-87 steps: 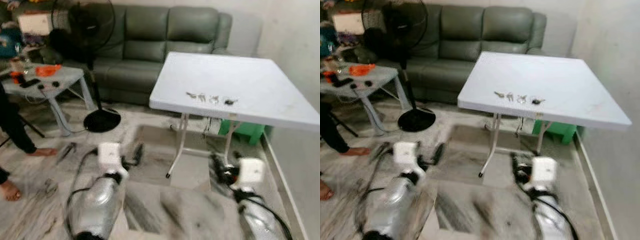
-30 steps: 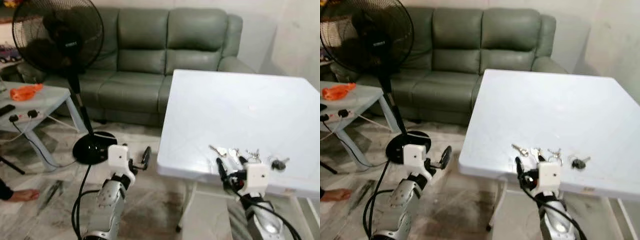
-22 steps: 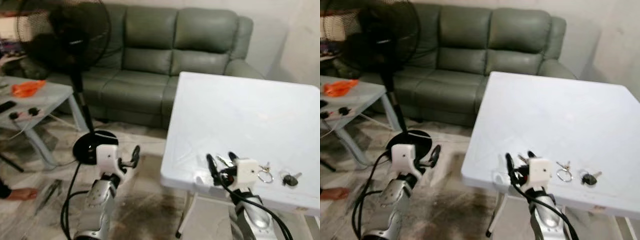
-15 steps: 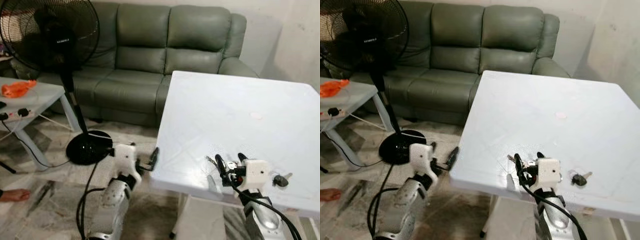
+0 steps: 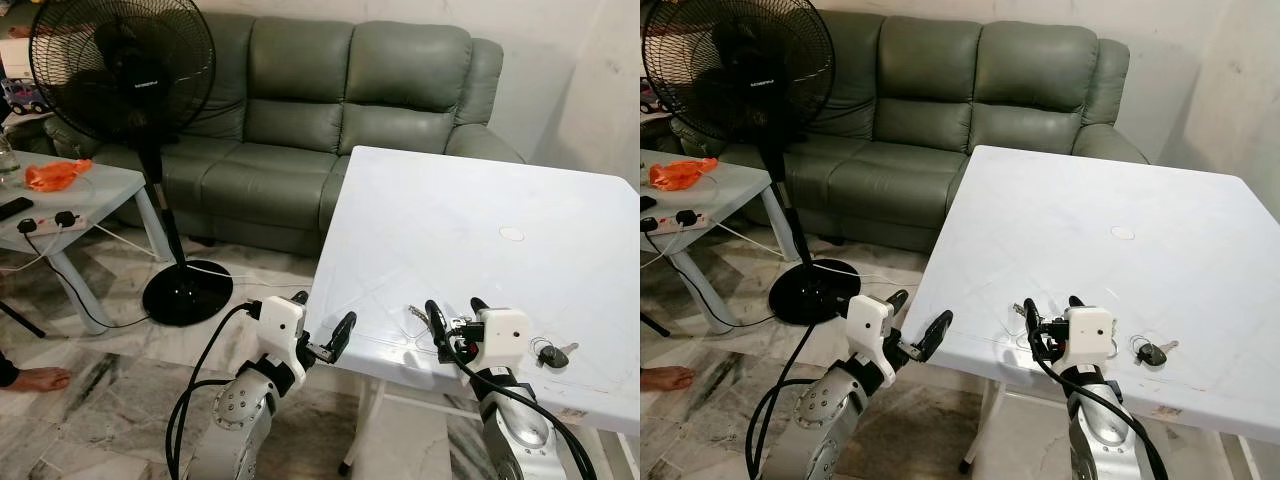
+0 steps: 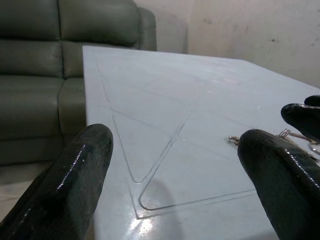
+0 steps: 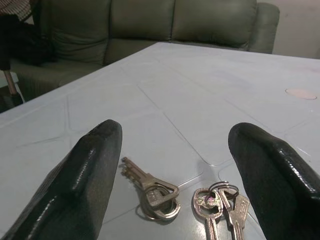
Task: Hang keys on a hook
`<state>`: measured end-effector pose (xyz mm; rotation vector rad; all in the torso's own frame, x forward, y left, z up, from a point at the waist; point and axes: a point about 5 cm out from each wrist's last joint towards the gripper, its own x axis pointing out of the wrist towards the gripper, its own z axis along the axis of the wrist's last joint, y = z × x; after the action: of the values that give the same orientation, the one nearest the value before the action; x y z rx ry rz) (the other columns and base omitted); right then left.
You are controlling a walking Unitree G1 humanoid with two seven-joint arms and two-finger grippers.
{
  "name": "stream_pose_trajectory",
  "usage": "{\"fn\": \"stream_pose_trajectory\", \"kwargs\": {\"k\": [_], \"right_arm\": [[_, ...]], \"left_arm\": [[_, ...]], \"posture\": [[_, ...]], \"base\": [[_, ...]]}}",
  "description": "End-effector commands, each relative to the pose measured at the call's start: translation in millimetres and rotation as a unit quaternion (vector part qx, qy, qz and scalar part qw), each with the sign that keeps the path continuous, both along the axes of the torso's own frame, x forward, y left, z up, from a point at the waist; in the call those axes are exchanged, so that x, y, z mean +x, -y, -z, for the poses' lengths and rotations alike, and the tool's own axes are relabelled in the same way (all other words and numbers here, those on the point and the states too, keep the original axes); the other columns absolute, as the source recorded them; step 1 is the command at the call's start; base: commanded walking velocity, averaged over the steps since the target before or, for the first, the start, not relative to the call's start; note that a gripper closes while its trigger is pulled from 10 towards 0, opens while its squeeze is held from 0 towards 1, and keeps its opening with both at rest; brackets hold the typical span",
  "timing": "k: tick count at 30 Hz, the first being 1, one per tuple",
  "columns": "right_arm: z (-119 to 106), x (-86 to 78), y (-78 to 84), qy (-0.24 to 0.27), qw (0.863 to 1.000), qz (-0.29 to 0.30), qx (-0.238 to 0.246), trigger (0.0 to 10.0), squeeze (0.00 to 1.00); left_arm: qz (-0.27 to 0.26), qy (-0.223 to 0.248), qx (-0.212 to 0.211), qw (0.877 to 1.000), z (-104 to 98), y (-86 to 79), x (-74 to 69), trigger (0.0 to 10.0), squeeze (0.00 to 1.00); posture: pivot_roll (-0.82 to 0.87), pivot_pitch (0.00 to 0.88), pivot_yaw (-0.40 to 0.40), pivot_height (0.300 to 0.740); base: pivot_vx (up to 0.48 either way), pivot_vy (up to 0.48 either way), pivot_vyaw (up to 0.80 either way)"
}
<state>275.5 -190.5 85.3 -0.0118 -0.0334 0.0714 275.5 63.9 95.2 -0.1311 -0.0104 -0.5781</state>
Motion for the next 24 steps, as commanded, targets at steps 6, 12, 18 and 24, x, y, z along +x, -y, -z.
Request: {"fn": "stream_pose_trajectory", "kwargs": {"k": [6,12,18,24], "right_arm": [[-4.1,-0.9,0.2,0.008,1.0,-0.018,0.006,10.0,0.0],[0.1,-0.4,0.4,-0.012,1.0,-0.016,0.025,10.0,0.0],[0.7,-0.7,0.5,-0.013,0.999,-0.018,0.025,10.0,0.0],[-0.9,1.2,0.5,-0.01,0.999,-0.024,0.024,10.0,0.0]], "left_arm": [[-0.004,0.002,0.001,1.0,-3.2,0.9,0.1,10.0,0.0],[-0.007,0.002,0.003,1.0,-3.4,1.5,1.7,10.0,0.0],[-0.014,0.005,0.003,1.0,-5.0,0.4,5.9,10.0,0.0],[-0.02,0.015,0.005,1.0,-6.8,1.0,8.2,10.0,0.0]], "posture": [[-0.03,0.033,-0.042,0.74],[-0.03,0.031,-0.046,0.74],[-0.02,0.021,-0.05,0.74],[-0.03,0.002,-0.051,0.74]], "base": [[0.0,0.0,0.0],[0.0,0.0,-0.35],[0.0,0.0,-0.7],[0.0,0.0,-0.7]]}}
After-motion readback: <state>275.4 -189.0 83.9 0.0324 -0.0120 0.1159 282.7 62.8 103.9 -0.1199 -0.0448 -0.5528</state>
